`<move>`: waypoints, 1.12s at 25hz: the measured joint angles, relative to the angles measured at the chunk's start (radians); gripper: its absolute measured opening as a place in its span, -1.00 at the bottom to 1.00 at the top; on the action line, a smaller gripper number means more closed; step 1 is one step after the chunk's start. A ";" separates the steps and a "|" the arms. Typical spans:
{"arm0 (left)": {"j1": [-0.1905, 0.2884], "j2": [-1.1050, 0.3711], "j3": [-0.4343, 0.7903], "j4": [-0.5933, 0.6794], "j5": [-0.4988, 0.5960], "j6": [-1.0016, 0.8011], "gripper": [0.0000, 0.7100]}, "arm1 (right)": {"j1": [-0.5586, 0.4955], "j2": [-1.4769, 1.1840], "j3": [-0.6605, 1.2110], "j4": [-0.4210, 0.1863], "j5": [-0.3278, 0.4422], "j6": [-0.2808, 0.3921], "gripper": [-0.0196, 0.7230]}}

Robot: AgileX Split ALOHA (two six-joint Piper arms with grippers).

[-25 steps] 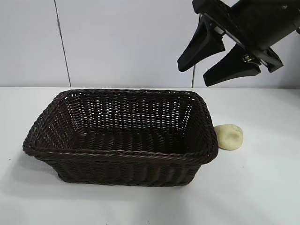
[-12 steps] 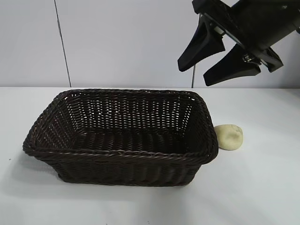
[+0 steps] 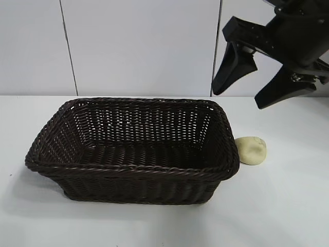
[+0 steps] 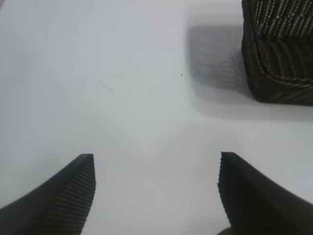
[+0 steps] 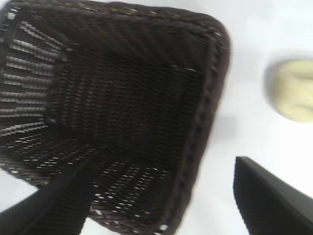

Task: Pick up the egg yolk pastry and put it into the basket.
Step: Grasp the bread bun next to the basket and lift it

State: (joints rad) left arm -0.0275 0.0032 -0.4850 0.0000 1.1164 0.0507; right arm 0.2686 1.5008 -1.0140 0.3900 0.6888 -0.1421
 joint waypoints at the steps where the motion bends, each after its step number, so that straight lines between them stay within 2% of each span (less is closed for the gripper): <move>1: 0.000 -0.014 0.000 0.000 0.002 0.000 0.45 | -0.001 0.000 0.000 -0.033 0.007 0.023 0.59; 4: 0.000 -0.015 0.000 0.000 0.006 0.000 0.45 | -0.022 0.002 0.000 -0.074 0.036 0.055 0.59; 13: 0.000 -0.015 0.000 0.000 0.006 0.001 0.45 | -0.182 0.104 -0.053 -0.088 0.041 0.063 0.59; 22: 0.000 -0.015 0.000 0.000 0.006 0.001 0.45 | -0.193 0.318 -0.216 -0.089 0.030 0.067 0.59; 28: 0.000 -0.015 0.000 0.000 0.006 0.001 0.45 | -0.193 0.447 -0.226 -0.083 0.003 0.069 0.59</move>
State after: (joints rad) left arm -0.0275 -0.0120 -0.4850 0.0000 1.1220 0.0516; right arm 0.0757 1.9473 -1.2400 0.3071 0.6913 -0.0728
